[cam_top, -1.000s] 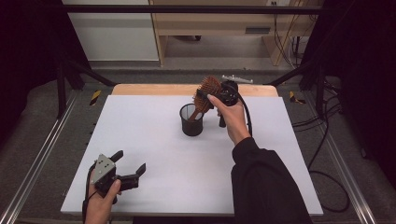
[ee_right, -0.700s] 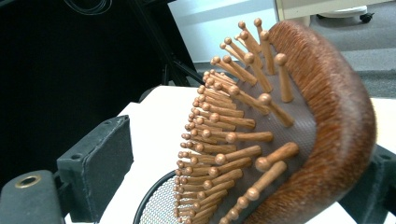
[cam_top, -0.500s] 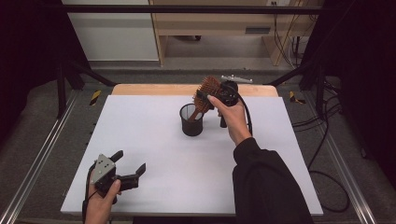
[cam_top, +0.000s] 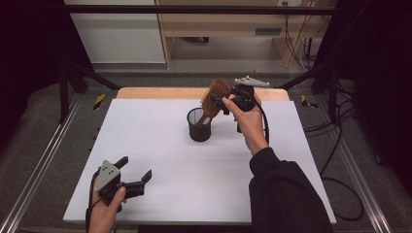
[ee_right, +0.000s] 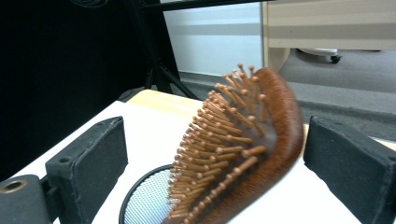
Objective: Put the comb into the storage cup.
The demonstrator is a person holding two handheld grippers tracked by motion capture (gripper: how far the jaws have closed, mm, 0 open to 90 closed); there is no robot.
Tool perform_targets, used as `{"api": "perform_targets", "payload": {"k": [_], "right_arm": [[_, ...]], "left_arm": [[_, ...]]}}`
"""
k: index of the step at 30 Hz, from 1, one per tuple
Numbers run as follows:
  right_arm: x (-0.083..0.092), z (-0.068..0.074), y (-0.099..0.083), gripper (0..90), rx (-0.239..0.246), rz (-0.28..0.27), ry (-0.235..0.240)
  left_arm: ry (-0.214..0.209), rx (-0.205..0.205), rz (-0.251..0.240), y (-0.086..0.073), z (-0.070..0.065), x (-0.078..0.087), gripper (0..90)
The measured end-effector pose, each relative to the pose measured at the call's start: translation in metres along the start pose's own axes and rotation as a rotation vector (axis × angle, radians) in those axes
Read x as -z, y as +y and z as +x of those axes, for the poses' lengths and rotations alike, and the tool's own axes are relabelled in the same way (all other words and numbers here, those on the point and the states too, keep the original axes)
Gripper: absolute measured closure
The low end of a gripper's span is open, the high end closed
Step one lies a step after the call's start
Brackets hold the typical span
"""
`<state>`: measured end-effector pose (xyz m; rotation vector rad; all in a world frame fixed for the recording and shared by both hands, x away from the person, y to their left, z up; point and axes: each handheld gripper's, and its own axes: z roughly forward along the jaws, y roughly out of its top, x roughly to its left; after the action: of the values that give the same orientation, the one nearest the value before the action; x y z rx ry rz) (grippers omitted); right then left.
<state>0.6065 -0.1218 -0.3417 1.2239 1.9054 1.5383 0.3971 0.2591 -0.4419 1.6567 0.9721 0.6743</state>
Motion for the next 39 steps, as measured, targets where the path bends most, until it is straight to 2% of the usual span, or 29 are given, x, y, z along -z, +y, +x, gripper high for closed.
{"api": "perform_targets", "payload": {"k": [9, 18, 26, 30, 35, 39], "right_arm": [[0.01, -0.005, 0.002, 6.2, 0.008, -0.035, -0.018], [0.026, -0.005, 0.006, 7.0, 0.063, -0.074, -0.045], [0.048, -0.012, 0.004, 10.9, 0.087, -0.109, -0.067], [0.06, -0.015, 0.001, 8.6, 0.094, -0.122, -0.064], [0.074, -0.017, -0.006, 7.3, 0.102, -0.135, -0.035], [0.087, -0.018, -0.012, 6.9, 0.12, -0.16, -0.052]], "left_arm": [[0.001, 0.002, -0.002, 0.0, 0.001, 0.001, 2.2], [0.003, 0.002, -0.004, 0.0, 0.001, 0.001, 2.2], [0.011, 0.009, -0.015, 0.001, 0.004, 0.003, 2.2], [0.027, 0.009, -0.027, 0.001, 0.008, 0.005, 2.1], [0.05, 0.034, -0.049, 0.002, 0.015, 0.009, 2.0], [0.058, 0.043, -0.058, 0.003, 0.02, 0.012, 2.0]]}}
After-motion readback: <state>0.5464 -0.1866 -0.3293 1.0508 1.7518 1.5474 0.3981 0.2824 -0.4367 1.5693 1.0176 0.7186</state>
